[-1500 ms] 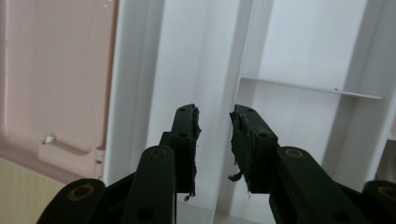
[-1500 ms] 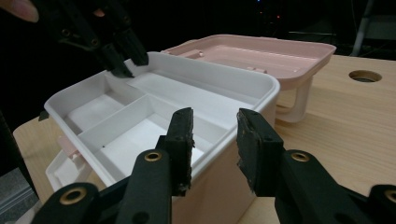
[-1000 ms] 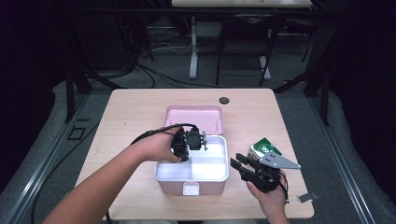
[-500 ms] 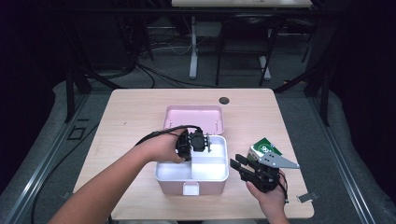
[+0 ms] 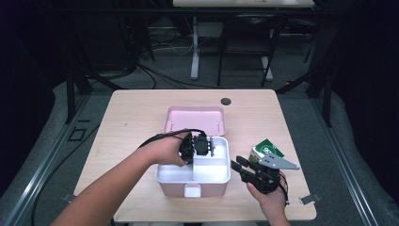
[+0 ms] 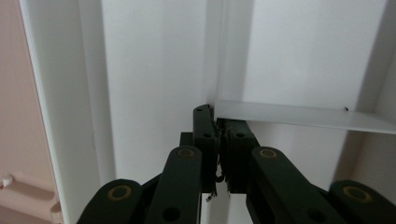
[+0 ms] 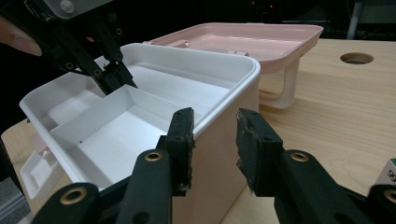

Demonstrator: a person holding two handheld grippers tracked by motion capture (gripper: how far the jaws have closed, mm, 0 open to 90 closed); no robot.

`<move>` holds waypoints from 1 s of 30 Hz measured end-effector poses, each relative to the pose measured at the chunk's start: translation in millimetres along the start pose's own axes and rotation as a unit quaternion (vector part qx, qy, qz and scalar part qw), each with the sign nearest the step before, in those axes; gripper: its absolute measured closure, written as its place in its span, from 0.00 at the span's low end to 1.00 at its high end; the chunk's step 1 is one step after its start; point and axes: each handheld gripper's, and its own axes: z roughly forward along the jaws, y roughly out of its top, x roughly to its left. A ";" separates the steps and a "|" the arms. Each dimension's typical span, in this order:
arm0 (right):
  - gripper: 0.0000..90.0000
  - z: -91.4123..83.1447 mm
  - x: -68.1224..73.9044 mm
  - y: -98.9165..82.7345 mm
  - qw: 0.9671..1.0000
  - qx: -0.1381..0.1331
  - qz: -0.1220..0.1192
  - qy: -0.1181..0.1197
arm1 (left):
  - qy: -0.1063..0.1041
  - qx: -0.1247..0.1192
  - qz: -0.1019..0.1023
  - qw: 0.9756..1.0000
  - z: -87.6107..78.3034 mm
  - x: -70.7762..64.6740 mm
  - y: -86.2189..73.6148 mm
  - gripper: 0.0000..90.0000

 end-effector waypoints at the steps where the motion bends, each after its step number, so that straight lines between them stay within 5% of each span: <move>1: 0.74 -0.1 0.2 -0.7 1.000 0.001 0.002 0.001 | 0.000 0.000 0.000 1.000 0.0 0.0 0.0 0.96; 10: 0.74 -2.5 -0.6 -1.3 1.000 -0.002 0.006 -0.003 | -0.011 -0.006 0.005 1.000 -1.3 2.5 -1.4 0.97; 30: 0.72 -7.2 -5.9 -0.5 1.000 -0.009 0.012 -0.009 | 0.017 -0.023 -0.012 1.000 -25.9 -0.6 -6.7 0.99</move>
